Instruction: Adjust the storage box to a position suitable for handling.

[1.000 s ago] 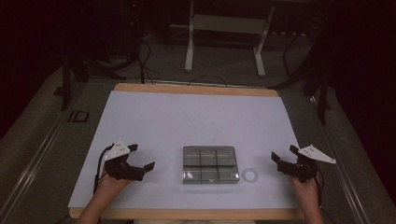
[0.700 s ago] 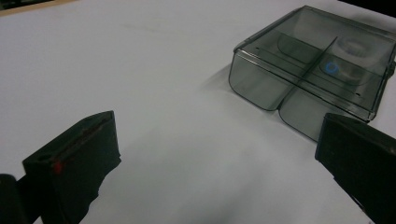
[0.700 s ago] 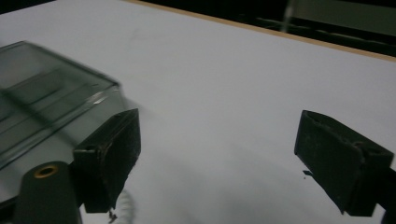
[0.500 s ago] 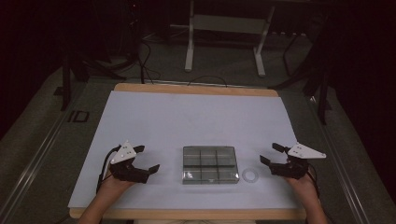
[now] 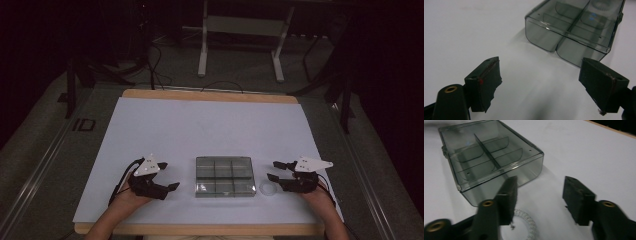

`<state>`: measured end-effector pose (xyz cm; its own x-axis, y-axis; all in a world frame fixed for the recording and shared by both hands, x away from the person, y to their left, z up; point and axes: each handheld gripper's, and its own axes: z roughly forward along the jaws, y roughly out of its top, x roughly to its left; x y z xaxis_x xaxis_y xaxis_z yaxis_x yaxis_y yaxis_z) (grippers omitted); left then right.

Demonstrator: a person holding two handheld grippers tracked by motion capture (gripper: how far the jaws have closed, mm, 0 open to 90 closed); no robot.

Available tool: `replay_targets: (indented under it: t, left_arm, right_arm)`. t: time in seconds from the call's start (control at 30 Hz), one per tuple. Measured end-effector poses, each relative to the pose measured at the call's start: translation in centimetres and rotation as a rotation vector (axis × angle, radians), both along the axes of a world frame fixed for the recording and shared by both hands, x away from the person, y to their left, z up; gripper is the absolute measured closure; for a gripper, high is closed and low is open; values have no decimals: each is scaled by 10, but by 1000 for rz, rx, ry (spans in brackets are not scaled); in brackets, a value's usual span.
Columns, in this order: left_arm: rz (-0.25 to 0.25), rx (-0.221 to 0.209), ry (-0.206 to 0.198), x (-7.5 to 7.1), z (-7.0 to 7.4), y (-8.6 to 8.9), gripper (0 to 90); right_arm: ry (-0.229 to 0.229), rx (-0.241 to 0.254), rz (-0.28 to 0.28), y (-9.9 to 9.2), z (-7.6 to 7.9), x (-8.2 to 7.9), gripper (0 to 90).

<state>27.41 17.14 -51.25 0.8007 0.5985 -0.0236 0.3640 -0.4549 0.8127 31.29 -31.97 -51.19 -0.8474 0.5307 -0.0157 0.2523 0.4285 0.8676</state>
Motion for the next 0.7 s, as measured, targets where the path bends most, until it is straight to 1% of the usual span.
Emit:
replay_targets:
  t: [0.03,0.07,0.1,0.13,0.2,0.23,0.3,0.33,0.37,0.4,0.43,0.5,0.57,0.6,0.63,0.67,0.7]
  left_arm:
    - [-4,1,3,0,0,-1,204]
    - [-9,3,7,1,-1,-3,206]
    - [-11,2,9,1,-1,-5,208]
    - [-18,-1,14,1,-2,-6,214]
    - [-40,12,10,2,-3,-10,242]
    - [-48,11,13,2,-3,-11,265]
    - [-64,9,11,3,-5,-15,311]
    - [-75,2,13,3,-6,-17,336]
    - [-85,0,15,3,-7,-19,376]
    - [-90,1,15,3,-8,-20,392]
    - [-101,0,21,3,-10,-22,437]
    - [-115,0,34,5,-13,-25,509]
    - [-138,5,44,6,-15,-28,583]
    - [-139,13,46,7,-16,-29,589]
    - [-149,11,56,7,-16,-30,607]
    - [-151,14,59,8,-17,-32,646]
    - [-152,18,60,8,-17,-33,650]
  right_arm:
    - [4,-1,8,1,0,0,495]
    - [3,0,13,2,0,1,505]
    - [6,-1,25,3,-1,1,543]
    - [9,-1,30,3,-1,2,547]
    - [17,-6,44,5,-2,3,598]
    - [22,-10,53,6,-3,4,621]
    - [34,-17,59,7,-4,4,717]
    - [31,-21,60,8,-5,5,742]
    - [31,-26,66,9,-5,5,787]
    - [31,-32,76,9,-5,5,810]
    - [36,-33,81,10,-6,5,837]
    - [45,-39,105,13,-7,6,870]
    - [53,-39,118,16,-8,7,879]
    - [57,-36,120,17,-9,7,879]
    - [64,-32,123,18,-9,7,888]
    - [69,-30,129,19,-10,8,895]
    - [69,-30,132,20,-11,8,896]
